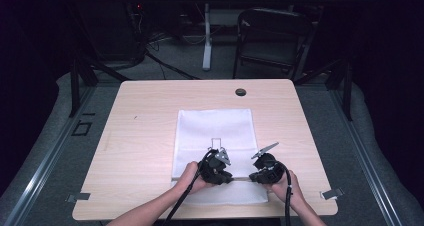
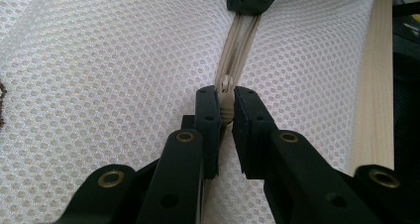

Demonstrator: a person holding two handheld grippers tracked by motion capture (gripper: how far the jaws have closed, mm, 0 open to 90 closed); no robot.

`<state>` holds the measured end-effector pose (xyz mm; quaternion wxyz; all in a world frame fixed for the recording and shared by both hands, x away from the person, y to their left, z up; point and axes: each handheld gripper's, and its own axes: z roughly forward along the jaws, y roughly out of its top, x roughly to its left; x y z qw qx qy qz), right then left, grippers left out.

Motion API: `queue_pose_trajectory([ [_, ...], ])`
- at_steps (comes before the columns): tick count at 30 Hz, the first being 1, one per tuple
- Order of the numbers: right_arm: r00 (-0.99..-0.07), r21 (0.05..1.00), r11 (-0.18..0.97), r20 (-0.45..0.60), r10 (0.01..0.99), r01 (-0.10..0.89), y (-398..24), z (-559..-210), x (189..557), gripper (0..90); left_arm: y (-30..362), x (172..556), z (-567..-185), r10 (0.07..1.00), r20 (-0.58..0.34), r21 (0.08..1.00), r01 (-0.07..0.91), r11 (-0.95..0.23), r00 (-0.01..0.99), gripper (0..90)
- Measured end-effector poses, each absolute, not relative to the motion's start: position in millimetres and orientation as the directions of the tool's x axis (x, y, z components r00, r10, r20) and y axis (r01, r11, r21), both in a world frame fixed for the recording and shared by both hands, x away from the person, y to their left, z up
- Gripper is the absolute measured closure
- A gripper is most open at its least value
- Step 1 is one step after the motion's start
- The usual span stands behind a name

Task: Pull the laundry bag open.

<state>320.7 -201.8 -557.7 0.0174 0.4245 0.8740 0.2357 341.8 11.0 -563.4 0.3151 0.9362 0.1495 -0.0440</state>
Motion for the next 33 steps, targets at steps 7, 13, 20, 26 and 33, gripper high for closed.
queue_pose_trajectory([
  [7, -0.639, 0.427, 0.531, 0.160, 0.752, 0.732, -202, -558, 320, 90.0, 11, 340, -563, 0.250, -0.156, 0.565, 0.294, -0.771, 0.956, 81.6],
  [13, -0.652, 0.415, 0.549, 0.158, 0.742, 0.726, -204, -557, 321, 90.0, 16, 341, -564, 0.250, -0.167, 0.567, 0.301, -0.767, 0.954, 81.6],
  [20, -0.647, 0.413, 0.542, 0.175, 0.742, 0.732, -205, -557, 321, 90.0, 21, 341, -563, 0.248, -0.161, 0.563, 0.295, -0.772, 0.955, 81.6],
  [26, -0.644, 0.418, 0.536, 0.177, 0.744, 0.734, -204, -557, 320, 90.0, 25, 339, -563, 0.251, -0.163, 0.564, 0.299, -0.770, 0.954, 81.6],
  [33, -0.649, 0.406, 0.548, 0.163, 0.743, 0.731, -206, -556, 320, 90.0, 32, 340, -562, 0.258, -0.161, 0.556, 0.304, -0.773, 0.953, 81.6],
])
